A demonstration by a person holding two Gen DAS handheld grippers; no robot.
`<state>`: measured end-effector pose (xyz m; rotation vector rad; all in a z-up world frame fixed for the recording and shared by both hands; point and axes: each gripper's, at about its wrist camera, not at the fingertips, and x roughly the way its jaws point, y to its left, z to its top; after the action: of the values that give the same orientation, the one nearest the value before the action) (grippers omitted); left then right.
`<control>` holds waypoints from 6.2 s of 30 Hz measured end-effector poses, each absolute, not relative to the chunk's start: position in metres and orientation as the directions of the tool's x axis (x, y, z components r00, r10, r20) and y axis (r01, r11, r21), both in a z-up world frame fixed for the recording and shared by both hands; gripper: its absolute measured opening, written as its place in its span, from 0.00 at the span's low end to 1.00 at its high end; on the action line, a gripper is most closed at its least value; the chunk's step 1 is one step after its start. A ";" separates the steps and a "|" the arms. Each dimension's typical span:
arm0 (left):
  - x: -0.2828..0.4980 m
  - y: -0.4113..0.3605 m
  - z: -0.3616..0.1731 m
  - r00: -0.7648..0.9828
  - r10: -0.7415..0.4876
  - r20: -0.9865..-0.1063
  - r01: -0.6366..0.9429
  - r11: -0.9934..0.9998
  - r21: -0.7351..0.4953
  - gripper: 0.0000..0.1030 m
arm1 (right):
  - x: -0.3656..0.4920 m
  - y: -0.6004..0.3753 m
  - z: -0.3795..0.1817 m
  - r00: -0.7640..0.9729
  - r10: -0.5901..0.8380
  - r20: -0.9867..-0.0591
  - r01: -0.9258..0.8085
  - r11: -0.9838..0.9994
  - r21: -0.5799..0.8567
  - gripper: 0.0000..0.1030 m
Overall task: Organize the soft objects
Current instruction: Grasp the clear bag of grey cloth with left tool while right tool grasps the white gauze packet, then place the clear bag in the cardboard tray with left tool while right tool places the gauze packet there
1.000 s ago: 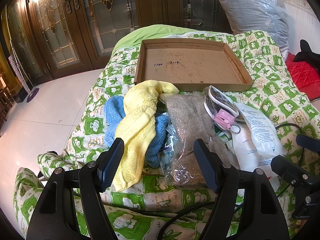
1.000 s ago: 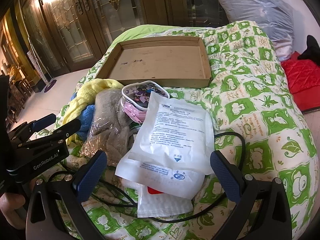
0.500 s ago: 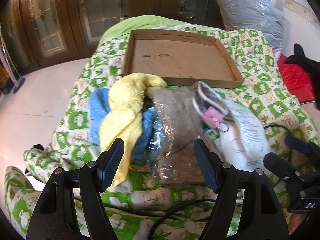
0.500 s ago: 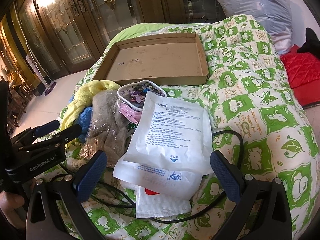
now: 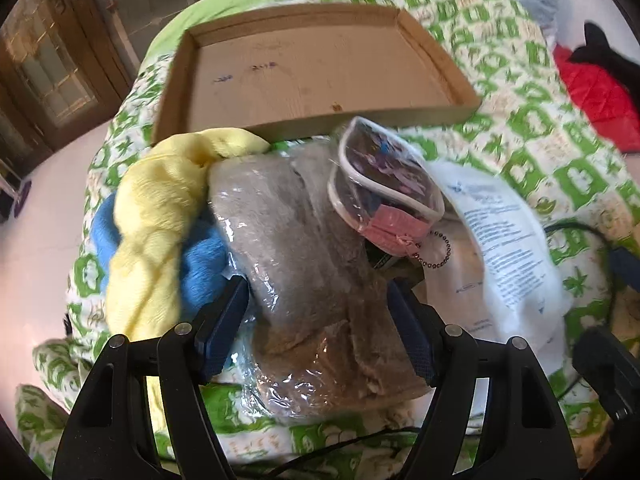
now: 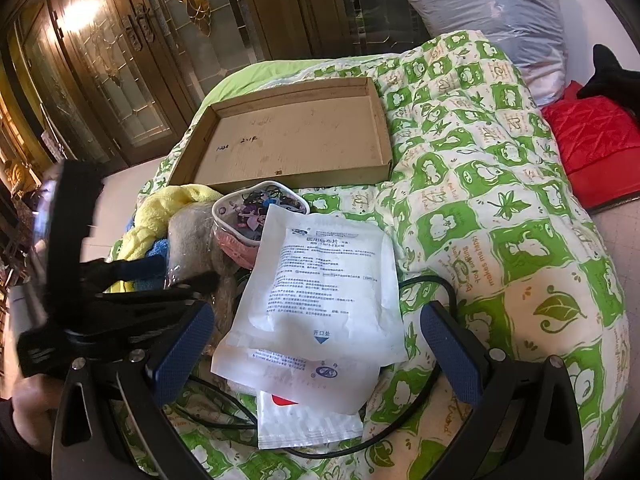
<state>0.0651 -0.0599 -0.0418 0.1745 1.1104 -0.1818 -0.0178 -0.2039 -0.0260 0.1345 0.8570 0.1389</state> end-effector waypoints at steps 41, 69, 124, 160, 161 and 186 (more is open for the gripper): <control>0.062 -0.024 -0.056 0.354 -0.108 -0.929 0.189 0.981 -0.042 0.51 | 0.064 -0.196 -0.067 0.367 0.218 -0.904 -0.080 0.976 0.203 0.74; 0.061 -0.017 -0.050 0.358 -0.198 -0.912 0.185 0.973 -0.139 0.40 | 0.082 -0.217 -0.079 0.280 0.197 -0.940 -0.008 0.979 0.203 0.81; 0.089 -0.011 0.020 0.552 -0.215 -0.805 0.213 0.971 -0.113 0.17 | 0.056 -0.243 0.004 0.454 0.198 -0.869 -0.090 0.980 0.176 0.50; 0.234 0.016 -0.001 0.564 -0.235 -0.792 0.133 0.972 -0.194 0.17 | 0.201 -0.220 -0.002 0.504 0.175 -0.846 -0.084 0.985 0.153 0.51; 0.236 0.014 -0.002 0.567 -0.231 -0.791 0.141 0.973 -0.183 0.17 | 0.205 -0.220 -0.004 0.505 0.170 -0.846 -0.083 0.985 0.149 0.51; 0.242 0.017 -0.021 0.572 -0.224 -0.789 0.179 0.973 -0.146 0.53 | 0.211 -0.211 -0.019 0.575 0.087 -0.814 -0.080 0.996 0.050 0.77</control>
<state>0.2416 0.0166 -0.0208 -0.0516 0.9327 -0.2367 0.2110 -0.2110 -0.0187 0.0079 0.9534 0.0975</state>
